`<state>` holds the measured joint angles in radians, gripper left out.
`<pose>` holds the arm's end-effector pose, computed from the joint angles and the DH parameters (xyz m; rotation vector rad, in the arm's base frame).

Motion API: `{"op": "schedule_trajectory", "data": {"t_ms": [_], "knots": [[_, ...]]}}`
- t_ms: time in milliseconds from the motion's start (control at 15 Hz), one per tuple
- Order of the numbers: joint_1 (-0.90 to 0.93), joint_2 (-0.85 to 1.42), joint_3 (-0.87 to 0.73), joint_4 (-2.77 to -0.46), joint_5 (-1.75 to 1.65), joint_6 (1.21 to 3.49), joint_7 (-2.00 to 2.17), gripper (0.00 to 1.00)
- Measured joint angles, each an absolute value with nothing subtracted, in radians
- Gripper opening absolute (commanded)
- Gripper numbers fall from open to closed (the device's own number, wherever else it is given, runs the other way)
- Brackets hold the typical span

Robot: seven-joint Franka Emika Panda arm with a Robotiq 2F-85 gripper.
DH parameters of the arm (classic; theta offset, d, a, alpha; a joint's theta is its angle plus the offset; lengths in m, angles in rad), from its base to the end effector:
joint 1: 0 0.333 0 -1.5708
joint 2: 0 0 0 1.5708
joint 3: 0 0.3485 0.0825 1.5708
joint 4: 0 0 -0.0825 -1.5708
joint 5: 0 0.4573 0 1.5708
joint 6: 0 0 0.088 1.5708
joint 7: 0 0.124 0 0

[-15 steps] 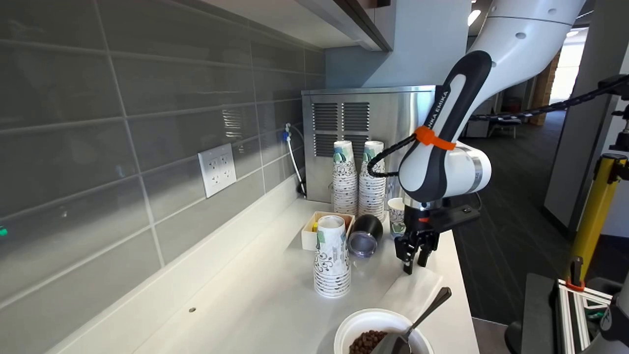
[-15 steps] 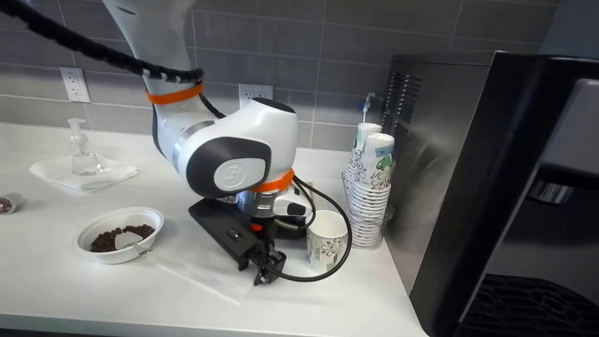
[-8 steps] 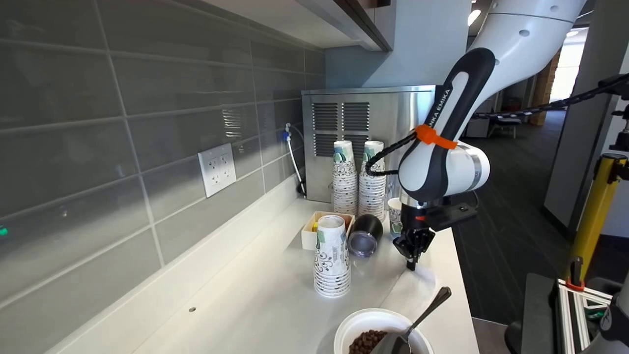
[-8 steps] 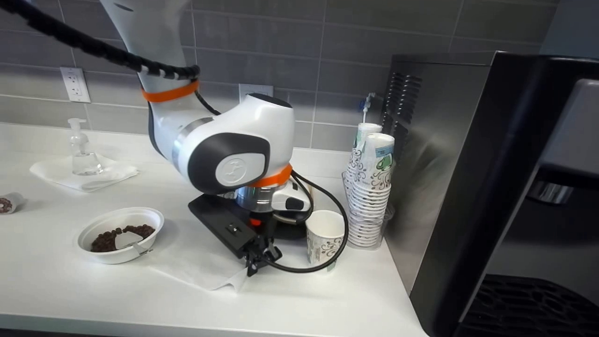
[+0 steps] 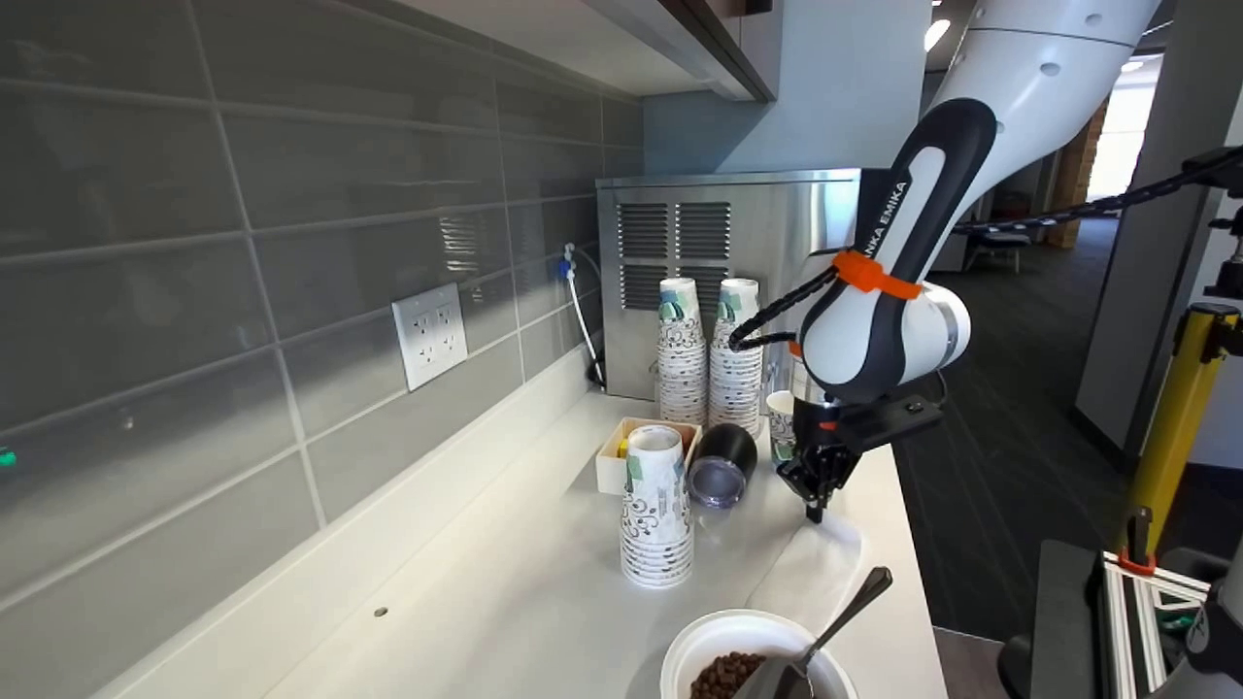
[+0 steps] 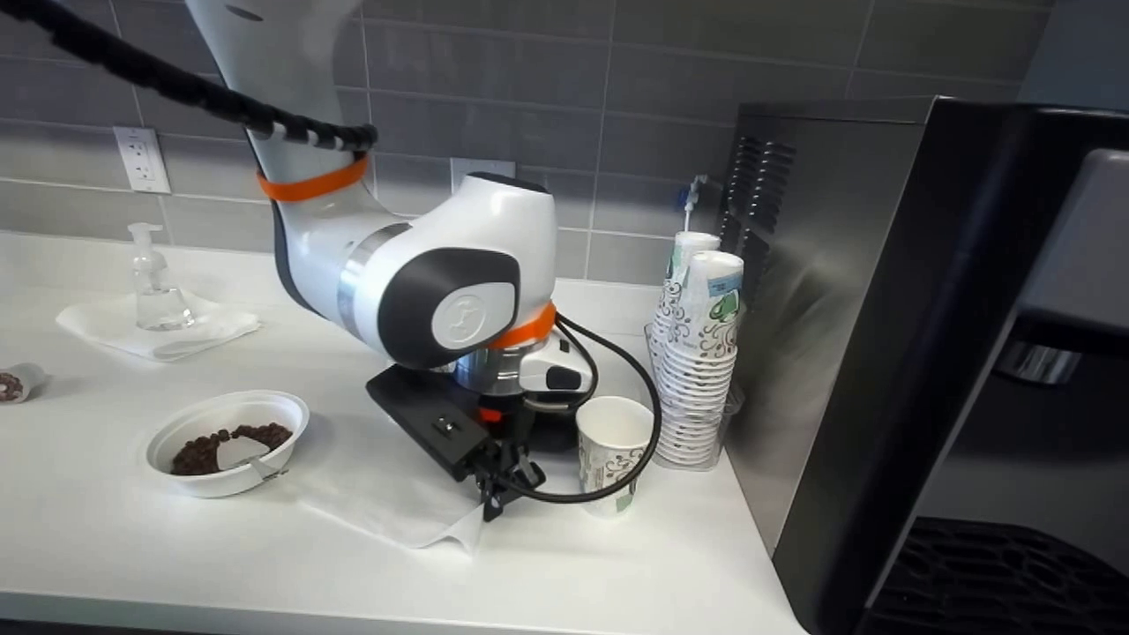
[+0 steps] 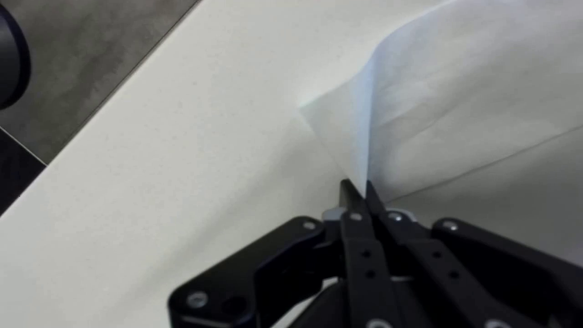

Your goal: Fold the towel on the table

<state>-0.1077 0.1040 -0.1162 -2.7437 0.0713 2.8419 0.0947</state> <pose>0.4053 -0.0980 0.1331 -3.0742 0.6011 0.0064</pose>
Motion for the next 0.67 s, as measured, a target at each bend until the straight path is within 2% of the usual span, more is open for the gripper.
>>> {"op": "schedule_trajectory", "data": {"t_ms": [467,667], "knots": [[-0.085,0.051,-0.282,-2.741,-0.422,2.825,0.515,0.00],[-0.098,-0.014,-0.291,-2.741,-0.635,2.735,0.728,0.00]]}}
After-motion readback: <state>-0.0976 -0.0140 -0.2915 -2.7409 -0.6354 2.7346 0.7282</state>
